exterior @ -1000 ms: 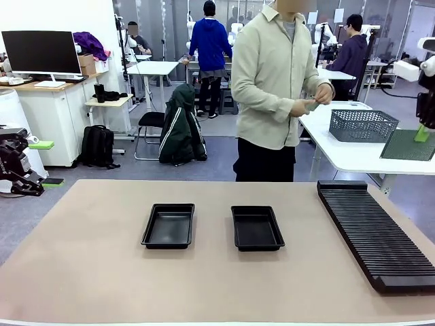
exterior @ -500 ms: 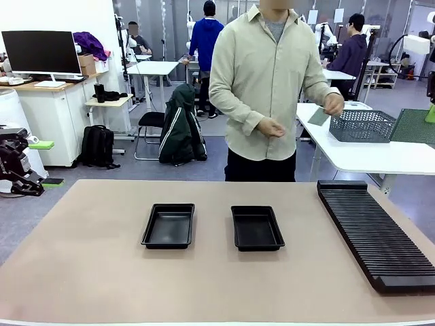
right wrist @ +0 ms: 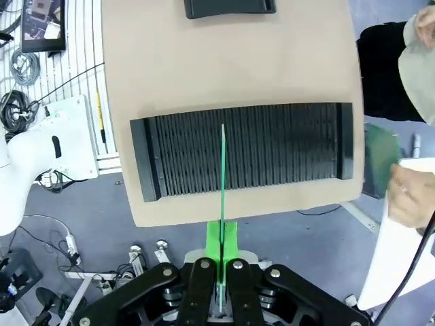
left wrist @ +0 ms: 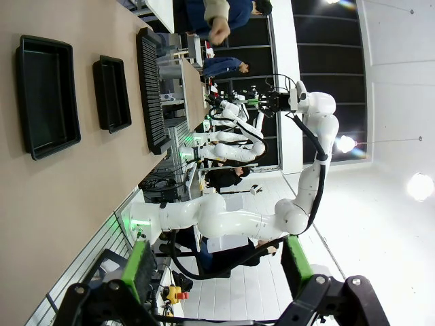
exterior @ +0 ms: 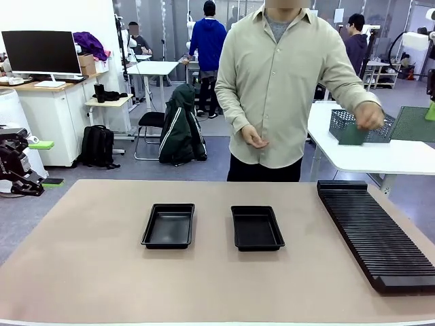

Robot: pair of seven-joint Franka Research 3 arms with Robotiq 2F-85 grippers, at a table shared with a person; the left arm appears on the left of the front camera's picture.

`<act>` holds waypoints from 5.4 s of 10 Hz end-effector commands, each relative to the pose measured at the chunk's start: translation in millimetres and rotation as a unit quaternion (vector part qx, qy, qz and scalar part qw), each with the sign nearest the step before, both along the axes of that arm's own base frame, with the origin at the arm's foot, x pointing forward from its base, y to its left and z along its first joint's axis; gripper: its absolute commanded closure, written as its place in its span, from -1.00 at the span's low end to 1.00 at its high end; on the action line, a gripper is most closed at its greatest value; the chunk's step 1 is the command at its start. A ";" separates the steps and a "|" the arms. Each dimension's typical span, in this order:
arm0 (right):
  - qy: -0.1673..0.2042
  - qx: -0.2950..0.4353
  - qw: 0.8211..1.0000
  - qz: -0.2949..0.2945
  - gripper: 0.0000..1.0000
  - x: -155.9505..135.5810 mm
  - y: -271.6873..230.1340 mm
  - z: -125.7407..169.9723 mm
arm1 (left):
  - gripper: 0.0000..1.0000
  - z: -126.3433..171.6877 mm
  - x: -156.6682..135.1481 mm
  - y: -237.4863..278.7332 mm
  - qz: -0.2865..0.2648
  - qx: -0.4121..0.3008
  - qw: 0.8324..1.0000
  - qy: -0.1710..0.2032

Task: Inspect and transfer BCBs to ESD trays.
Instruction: Pick up the Blank PCB from the PCB Rack and place it in the left ESD tray.

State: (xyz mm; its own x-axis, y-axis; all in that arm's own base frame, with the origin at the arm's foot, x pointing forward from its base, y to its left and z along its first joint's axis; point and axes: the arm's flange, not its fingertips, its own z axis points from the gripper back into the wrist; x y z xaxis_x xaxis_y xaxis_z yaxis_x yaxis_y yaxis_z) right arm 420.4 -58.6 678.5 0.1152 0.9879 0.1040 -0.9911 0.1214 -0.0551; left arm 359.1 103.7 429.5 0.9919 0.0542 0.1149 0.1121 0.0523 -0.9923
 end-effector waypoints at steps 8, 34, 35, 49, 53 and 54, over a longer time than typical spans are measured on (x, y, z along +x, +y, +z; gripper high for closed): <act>0.073 0.029 0.996 -0.046 0.96 -162.6 -5.6 -58.9 | -1.00 0.6 0.1 0.8 0.003 0.000 1.000 -0.002; 0.075 0.037 0.996 -0.032 0.96 -164.4 2.2 -61.2 | -1.00 0.6 0.1 0.8 0.003 0.000 1.000 -0.002; 0.073 0.041 0.996 -0.030 0.96 -163.7 0.9 -59.9 | -1.00 0.6 0.1 0.8 0.003 0.000 1.000 -0.002; 0.236 0.286 0.839 -0.399 0.96 -71.5 264.7 -104.8 | -1.00 0.6 0.1 0.8 0.003 0.000 1.000 -0.002; 0.294 0.363 0.753 -0.464 0.96 -38.9 330.7 -163.4 | -1.00 0.6 0.1 0.8 0.003 0.000 1.000 -0.002; 0.308 0.374 0.733 -0.477 0.96 -34.8 344.1 -179.9 | -1.00 0.6 0.1 0.8 0.003 0.000 1.000 -0.002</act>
State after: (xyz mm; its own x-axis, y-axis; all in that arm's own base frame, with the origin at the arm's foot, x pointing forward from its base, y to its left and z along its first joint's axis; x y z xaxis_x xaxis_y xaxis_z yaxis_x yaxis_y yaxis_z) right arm 385.6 268.6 510.5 0.9559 0.1954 0.2194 -0.2928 0.5726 0.7658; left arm 359.3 103.7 429.5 0.9919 0.0539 0.1149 0.1121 0.0526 -0.9923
